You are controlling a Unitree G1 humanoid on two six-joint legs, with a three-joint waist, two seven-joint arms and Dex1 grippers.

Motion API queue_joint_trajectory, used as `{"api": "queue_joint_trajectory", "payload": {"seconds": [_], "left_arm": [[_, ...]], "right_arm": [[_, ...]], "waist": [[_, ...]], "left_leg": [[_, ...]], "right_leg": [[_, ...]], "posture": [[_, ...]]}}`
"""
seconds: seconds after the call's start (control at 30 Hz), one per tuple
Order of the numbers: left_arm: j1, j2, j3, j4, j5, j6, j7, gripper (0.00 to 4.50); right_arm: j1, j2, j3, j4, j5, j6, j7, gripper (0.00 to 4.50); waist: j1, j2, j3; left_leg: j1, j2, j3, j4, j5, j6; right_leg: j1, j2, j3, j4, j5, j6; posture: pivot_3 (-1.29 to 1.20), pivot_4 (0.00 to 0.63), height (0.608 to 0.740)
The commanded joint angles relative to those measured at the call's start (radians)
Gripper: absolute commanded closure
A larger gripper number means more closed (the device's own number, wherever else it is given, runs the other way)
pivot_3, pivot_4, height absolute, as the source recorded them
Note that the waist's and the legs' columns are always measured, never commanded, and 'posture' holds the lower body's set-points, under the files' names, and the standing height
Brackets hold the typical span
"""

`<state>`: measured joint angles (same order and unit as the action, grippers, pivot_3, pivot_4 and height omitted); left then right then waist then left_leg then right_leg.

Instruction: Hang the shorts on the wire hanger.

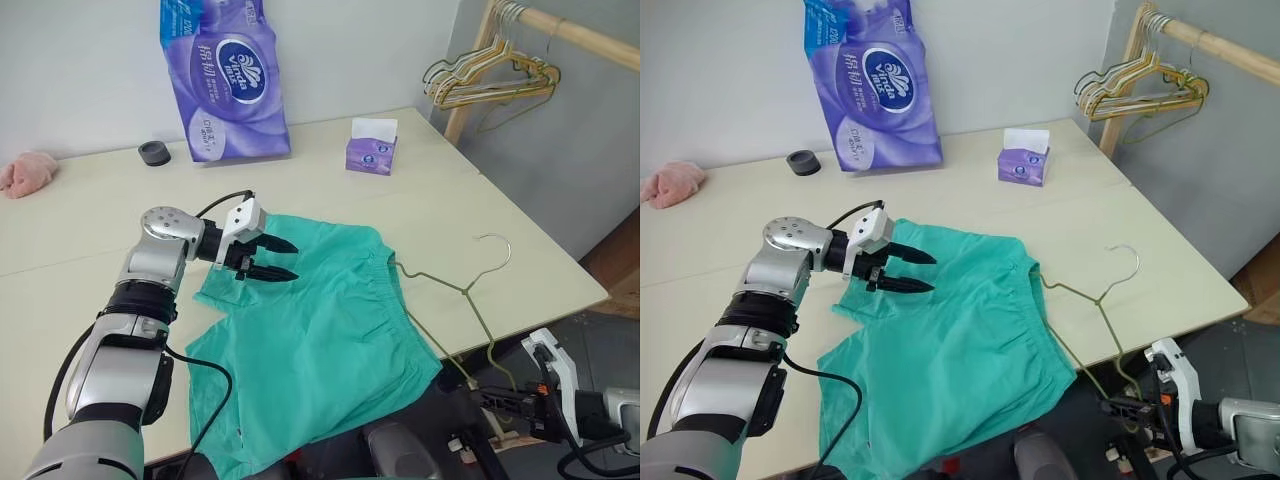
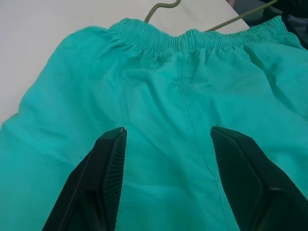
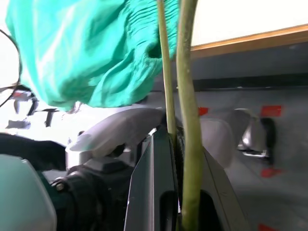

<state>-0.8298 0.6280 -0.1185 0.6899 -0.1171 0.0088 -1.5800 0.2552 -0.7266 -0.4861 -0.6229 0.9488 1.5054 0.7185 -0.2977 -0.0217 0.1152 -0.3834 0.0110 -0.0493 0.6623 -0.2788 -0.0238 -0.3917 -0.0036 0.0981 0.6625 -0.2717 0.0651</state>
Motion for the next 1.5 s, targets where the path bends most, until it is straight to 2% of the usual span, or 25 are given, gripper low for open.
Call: {"api": "queue_joint_trajectory", "payload": {"seconds": [0.03, 0.13, 0.37, 0.53, 0.77, 0.87, 1.03, 1.17, 1.3, 1.33, 1.37, 1.43, 1.5], "left_arm": [[0.004, 0.011, 0.015, -0.043, -0.020, -0.013, 0.006, 1.57], [0.011, 0.009, 0.015, -0.061, -0.023, -0.001, 0.011, 1.57], [0.018, 0.007, 0.015, -0.076, -0.024, 0.003, 0.024, 1.57], [0.008, -0.002, 0.024, -0.069, -0.029, 0.010, 0.043, 1.57], [-0.025, -0.008, 0.047, -0.035, -0.040, 0.015, 0.095, 1.57], [-0.054, -0.009, 0.063, 0.000, -0.045, 0.029, 0.136, 1.57], [-0.160, -0.014, 0.134, 0.119, -0.066, 0.038, 0.246, 1.57], [-0.268, -0.003, 0.159, 0.223, -0.057, 0.032, 0.265, 1.57], [-0.328, 0.018, 0.106, 0.239, -0.041, 0.062, 0.093, 1.00], [-0.334, 0.021, 0.094, 0.234, -0.037, 0.063, 0.061, 0.67], [-0.337, 0.022, 0.084, 0.228, -0.031, 0.059, 0.035, 0.58], [-0.333, 0.017, 0.037, 0.200, -0.014, 0.004, -0.017, 0.04], [-0.319, 0.022, -0.027, 0.177, -0.008, -0.050, -0.034, 0.02]], "right_arm": [[-0.027, 0.015, 0.023, 0.030, 0.036, -0.010, -0.005, 4.50], [-0.106, 0.047, 0.040, 0.084, 0.051, 0.015, -0.036, 4.50], [-0.271, 0.203, -0.008, 0.180, 0.073, 0.105, -0.166, 4.50], [-0.290, 0.229, 0.031, 0.174, 0.113, 0.109, -0.221, 4.50], [-0.357, 0.303, 0.066, 0.177, 0.063, 0.045, -0.316, 4.50], [-0.379, 0.268, 0.104, 0.164, 0.025, -0.022, -0.311, 4.50], [-0.419, 0.100, 0.279, 0.111, -0.125, -0.235, -0.230, 4.50], [-0.431, -0.026, 0.404, 0.084, -0.232, -0.374, -0.145, 4.50], [-0.460, -0.133, 0.512, 0.068, -0.326, -0.491, -0.059, 4.50], [-0.465, -0.146, 0.526, 0.069, -0.340, -0.509, -0.046, 4.50], [-0.468, -0.156, 0.536, 0.071, -0.353, -0.525, -0.038, 4.50], [-0.493, -0.199, 0.585, 0.079, -0.420, -0.586, -0.006, 4.50], [-0.514, -0.212, 0.608, 0.094, -0.453, -0.615, 0.012, 4.50]], "waist": [[0.001, 0.000, 0.000], [0.002, 0.000, 0.000], [0.016, 0.001, 0.001], [0.028, 0.001, 0.001], [0.031, 0.002, 0.001], [0.032, 0.002, 0.001], [0.032, 0.002, 0.001], [0.033, 0.002, 0.001], [0.029, 0.002, 0.001], [0.028, 0.002, 0.001], [0.028, 0.002, 0.001], [0.028, 0.002, 0.001], [0.028, 0.002, 0.001]], "left_leg": [[0.000, 0.000, 0.000, 0.000, 0.000, 0.000], [0.000, 0.000, 0.000, 0.000, 0.000, 0.000], [0.001, 0.000, -0.002, 0.000, 0.000, 0.000], [0.001, 0.001, -0.002, 0.001, 0.000, 0.000], [0.001, 0.001, -0.002, 0.001, 0.000, 0.000], [0.001, 0.000, -0.003, 0.001, 0.000, 0.000], [0.000, -0.001, -0.002, 0.002, 0.000, 0.000], [0.000, -0.001, -0.002, 0.001, 0.000, 0.000], [0.000, -0.001, -0.001, 0.001, 0.000, 0.000], [0.000, -0.001, -0.001, 0.001, 0.000, 0.000], [0.000, -0.001, -0.001, 0.001, 0.000, 0.000], [0.000, -0.001, -0.001, 0.001, 0.000, 0.000], [0.000, -0.001, -0.001, 0.001, 0.000, 0.000]], "right_leg": [[0.000, 0.000, 0.000, 0.000, 0.000, 0.000], [0.000, 0.000, 0.000, 0.000, 0.000, 0.000], [0.000, 0.000, 0.000, 0.001, 0.001, -0.001], [0.000, -0.001, 0.000, 0.002, 0.001, -0.001], [0.000, -0.001, 0.000, 0.002, 0.001, -0.001], [0.000, -0.001, 0.000, 0.002, 0.001, -0.001], [0.000, -0.001, 0.000, 0.002, 0.000, 0.000], [0.000, 0.000, -0.002, 0.002, 0.000, 0.000], [-0.001, 0.000, -0.001, 0.001, 0.000, 0.000], [-0.001, 0.000, -0.001, 0.001, 0.000, 0.000], [-0.001, 0.000, -0.001, 0.002, 0.000, 0.000], [-0.001, 0.000, -0.001, 0.002, 0.000, 0.000], [-0.001, -0.001, -0.001, 0.002, 0.000, 0.000]], "posture": [[-0.29, 0.105, 0.740], [-0.29, 0.103, 0.740], [-0.28, 0.098, 0.740], [-0.28, 0.095, 0.740], [-0.28, 0.094, 0.740], [-0.28, 0.093, 0.740], [-0.27, 0.091, 0.740], [-0.27, 0.091, 0.740], [-0.27, 0.088, 0.740], [-0.27, 0.088, 0.740], [-0.27, 0.088, 0.740], [-0.27, 0.086, 0.740], [-0.27, 0.085, 0.740]]}}
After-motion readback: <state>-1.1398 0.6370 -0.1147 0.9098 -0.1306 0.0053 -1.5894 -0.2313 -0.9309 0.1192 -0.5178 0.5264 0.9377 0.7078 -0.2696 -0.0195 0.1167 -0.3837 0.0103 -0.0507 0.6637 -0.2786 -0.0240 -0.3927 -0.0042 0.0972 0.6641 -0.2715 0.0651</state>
